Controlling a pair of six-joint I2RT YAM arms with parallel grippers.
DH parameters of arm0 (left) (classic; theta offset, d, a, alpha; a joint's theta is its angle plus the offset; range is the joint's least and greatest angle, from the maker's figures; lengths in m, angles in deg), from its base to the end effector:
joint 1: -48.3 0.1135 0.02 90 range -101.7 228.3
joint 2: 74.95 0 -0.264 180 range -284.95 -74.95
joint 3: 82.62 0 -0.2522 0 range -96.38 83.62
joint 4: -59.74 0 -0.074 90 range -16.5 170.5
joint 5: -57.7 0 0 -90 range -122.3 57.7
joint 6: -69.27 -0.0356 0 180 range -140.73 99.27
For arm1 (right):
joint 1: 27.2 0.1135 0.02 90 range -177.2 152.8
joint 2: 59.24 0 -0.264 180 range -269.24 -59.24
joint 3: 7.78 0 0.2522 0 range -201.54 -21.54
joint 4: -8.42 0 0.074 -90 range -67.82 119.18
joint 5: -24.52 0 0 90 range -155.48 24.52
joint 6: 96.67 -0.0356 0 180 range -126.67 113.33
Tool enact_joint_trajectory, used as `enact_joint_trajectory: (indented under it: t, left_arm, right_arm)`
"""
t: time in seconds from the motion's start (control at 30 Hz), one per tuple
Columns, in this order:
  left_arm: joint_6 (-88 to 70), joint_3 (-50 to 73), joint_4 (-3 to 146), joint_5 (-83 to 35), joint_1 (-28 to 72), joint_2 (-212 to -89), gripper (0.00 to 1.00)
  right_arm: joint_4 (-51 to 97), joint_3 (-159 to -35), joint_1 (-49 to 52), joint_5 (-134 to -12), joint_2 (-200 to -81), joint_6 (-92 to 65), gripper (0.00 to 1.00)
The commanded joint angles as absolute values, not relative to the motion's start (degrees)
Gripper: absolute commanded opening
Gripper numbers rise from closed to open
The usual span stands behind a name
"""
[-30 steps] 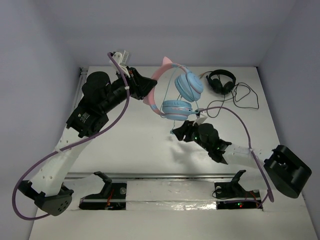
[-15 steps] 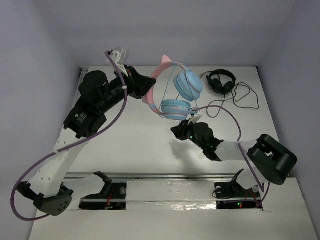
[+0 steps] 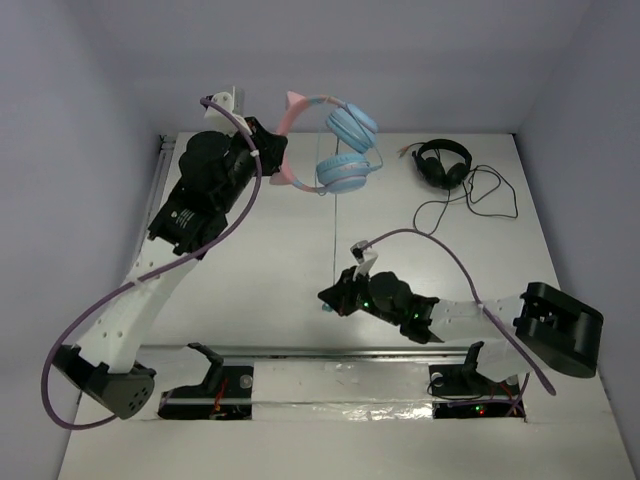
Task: Wrap the headphones
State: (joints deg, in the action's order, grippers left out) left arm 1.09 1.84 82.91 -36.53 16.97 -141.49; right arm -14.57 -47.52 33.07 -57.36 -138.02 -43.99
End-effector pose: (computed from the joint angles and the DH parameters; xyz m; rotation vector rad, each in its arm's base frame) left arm 0.2101 -0.1248 0.4891 0.0635 1.5069 -0.6967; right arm 0.1380 0.2315 0.1834 -0.2904 1.9627 1.0296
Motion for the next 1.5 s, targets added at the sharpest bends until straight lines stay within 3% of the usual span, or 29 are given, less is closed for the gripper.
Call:
enact_joint_trajectory:
  t: [0.0,0.23,0.63,0.83,0.97,1.3,1.47]
  left_arm:
    - [3.88,1.18,73.94,-43.97,19.21,-142.35,0.00]
    - [0.10,4.68,71.13,-56.28,19.74,-145.69,0.00]
    - [2.10,29.02,66.91,-71.85,10.96,-145.44,0.00]
    - [5.63,42.91,62.51,-72.20,1.73,-141.75,0.00]
    - [6.78,48.71,62.69,-68.96,-2.05,-137.97,0.00]
    - [6.69,54.09,64.26,-58.24,-10.06,-132.42,0.00]
    - [5.63,53.12,67.60,-55.87,-12.60,-132.69,0.00]
  right_arm:
    - [-9.38,-50.28,37.56,-52.83,-135.44,-45.86,0.00]
    - [3.95,-57.90,48.63,-45.37,-133.77,-46.31,0.00]
    - [31.91,-75.50,56.99,-37.28,-127.36,-42.54,0.00]
    - [38.86,-81.82,56.99,-30.44,-124.28,-35.42,0.00]
    - [39.85,-82.10,51.92,-29.27,-123.05,-32.34,0.00]
    - [35.81,-79.81,40.74,-33.40,-121.29,-24.87,0.00]
    - [34.83,-79.81,38.89,-28.06,-124.53,-20.21,0.00]
